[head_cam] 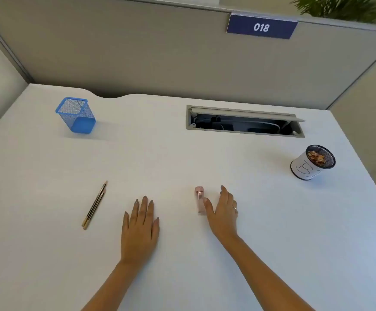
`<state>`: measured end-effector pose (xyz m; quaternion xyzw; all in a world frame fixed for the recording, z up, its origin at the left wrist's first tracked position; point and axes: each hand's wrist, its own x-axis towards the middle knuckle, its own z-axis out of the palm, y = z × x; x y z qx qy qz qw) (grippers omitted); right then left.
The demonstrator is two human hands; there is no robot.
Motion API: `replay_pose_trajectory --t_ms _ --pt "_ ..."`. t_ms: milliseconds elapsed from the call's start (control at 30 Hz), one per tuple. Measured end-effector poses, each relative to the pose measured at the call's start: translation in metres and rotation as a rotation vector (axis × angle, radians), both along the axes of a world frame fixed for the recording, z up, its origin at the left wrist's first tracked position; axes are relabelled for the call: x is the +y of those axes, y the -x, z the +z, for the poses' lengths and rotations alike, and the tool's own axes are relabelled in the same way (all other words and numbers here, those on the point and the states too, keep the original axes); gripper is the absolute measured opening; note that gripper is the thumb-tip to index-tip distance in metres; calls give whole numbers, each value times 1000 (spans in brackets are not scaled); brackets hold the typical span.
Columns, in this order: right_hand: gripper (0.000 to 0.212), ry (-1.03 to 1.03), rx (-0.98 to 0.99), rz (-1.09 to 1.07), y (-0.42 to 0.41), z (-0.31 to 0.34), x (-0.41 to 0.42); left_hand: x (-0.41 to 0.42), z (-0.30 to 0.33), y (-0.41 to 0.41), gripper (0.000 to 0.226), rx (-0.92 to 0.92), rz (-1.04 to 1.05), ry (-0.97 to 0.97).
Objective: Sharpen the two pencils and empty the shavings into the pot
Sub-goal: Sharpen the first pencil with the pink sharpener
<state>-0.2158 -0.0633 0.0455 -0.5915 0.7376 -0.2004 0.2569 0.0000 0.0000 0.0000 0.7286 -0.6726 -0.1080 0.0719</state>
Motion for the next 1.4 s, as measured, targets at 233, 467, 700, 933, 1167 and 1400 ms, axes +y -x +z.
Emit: replay_pose_trajectory --t_ms 233,467,700,933,1167,1400 --pt "56 -94 -46 -139 -54 -1 -13 -9 8 -21 64 215 -64 -88" --pt "27 -108 -407 -340 -104 22 24 -20 49 -45 43 810 -89 -270" --pt "18 -33 -567 -435 -159 44 67 -16 82 -45 33 1239 -30 -616" --pt "37 -77 -563 -287 -159 60 74 -27 91 -71 30 1246 -99 -669" --pt "17 -119 -617 -129 -140 83 56 -37 90 -91 36 1145 -310 -792" --pt "27 -171 -760 -255 -156 63 23 -39 87 -113 39 1271 -176 -722"
